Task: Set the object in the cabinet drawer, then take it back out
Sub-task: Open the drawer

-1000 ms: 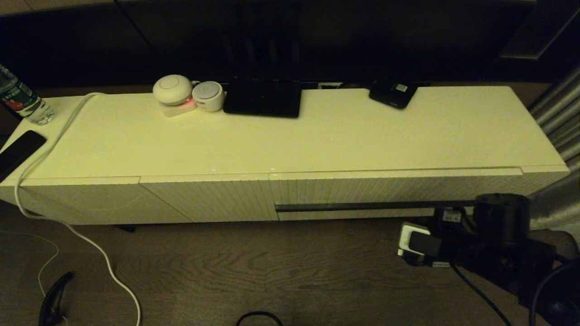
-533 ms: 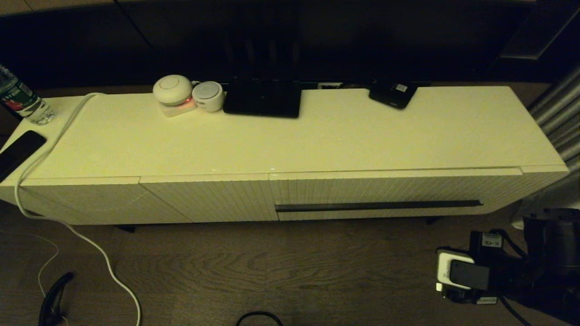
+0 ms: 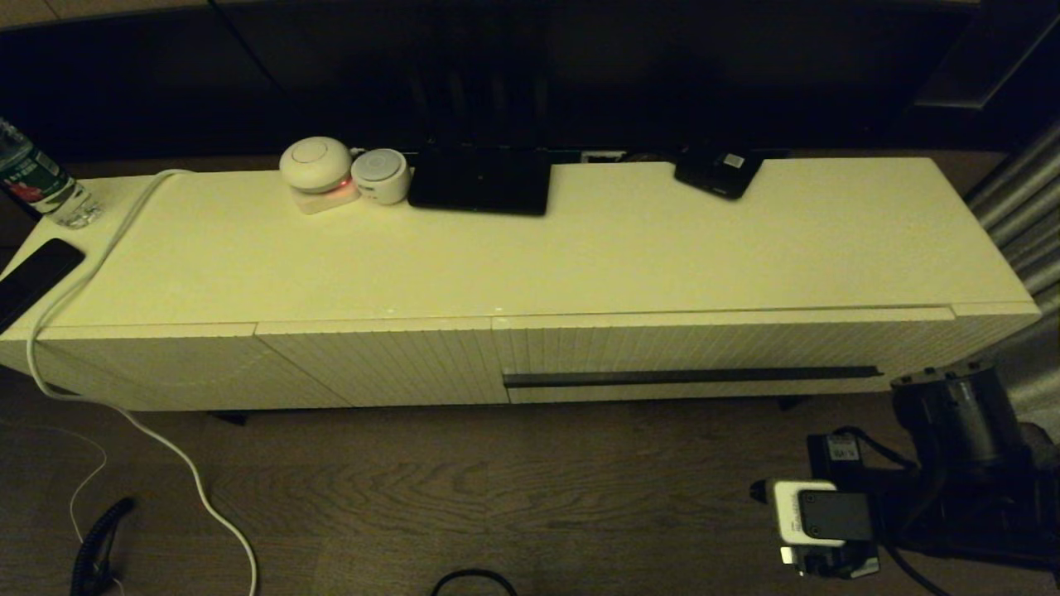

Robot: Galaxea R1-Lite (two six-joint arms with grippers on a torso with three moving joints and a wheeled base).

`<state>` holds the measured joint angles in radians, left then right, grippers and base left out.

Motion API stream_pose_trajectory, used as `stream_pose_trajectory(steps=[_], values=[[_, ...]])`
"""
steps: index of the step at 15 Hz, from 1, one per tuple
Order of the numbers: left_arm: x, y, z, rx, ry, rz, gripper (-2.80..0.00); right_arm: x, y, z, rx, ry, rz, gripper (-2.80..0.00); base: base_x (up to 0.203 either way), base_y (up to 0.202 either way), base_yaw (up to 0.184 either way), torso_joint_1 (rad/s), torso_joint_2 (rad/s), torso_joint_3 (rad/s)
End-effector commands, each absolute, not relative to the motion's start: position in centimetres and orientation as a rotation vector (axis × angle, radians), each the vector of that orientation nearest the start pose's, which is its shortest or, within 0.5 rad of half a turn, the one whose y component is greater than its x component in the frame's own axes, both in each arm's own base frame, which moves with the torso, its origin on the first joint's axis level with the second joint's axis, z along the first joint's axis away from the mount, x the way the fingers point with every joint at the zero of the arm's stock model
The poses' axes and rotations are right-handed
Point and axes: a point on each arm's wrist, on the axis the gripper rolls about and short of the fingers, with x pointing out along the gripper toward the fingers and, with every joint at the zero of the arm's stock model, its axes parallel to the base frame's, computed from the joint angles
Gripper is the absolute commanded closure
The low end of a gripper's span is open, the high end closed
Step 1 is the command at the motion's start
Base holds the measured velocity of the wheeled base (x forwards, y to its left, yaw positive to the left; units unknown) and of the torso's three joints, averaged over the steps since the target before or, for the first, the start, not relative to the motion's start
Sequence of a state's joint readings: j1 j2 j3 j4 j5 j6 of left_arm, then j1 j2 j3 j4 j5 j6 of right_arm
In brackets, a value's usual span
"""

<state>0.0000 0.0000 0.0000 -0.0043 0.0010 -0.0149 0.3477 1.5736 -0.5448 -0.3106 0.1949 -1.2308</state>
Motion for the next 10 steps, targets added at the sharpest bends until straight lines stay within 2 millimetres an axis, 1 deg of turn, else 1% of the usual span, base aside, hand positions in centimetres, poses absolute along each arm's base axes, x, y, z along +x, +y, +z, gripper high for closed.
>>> stream_pose_trajectory(steps=[1,5,6,8,10], values=[[-2.3,0.0,7.6,-0.015,-0.004,0.002,0.0,23.4,9.0,11.1,-1.192,0.383,0.96,0.0,0.0,0.0,0.0,0.0,0.0,0.0],[-2.3,0.0,7.6,-0.015,-0.005,0.001,0.0,25.3,9.2,10.2,-1.191,0.357,0.929,0.0,0.0,0.0,0.0,0.0,0.0,0.0],[-2.3,0.0,7.6,-0.015,-0.006,0.001,0.0,26.0,9.3,9.8,-1.195,0.318,0.9,-2.8,0.0,0.0,0.0,0.0,0.0,0.0],[-2.3,0.0,7.6,-0.015,-0.005,0.001,0.0,27.1,9.6,9.1,-1.216,0.236,0.838,-2.8,0.0,0.0,0.0,0.0,0.0,0.0],[-2.3,0.0,7.6,-0.015,-0.005,0.001,0.0,27.4,9.6,9.1,-1.249,0.21,0.835,-2.8,0.0,0.0,0.0,0.0,0.0,0.0]])
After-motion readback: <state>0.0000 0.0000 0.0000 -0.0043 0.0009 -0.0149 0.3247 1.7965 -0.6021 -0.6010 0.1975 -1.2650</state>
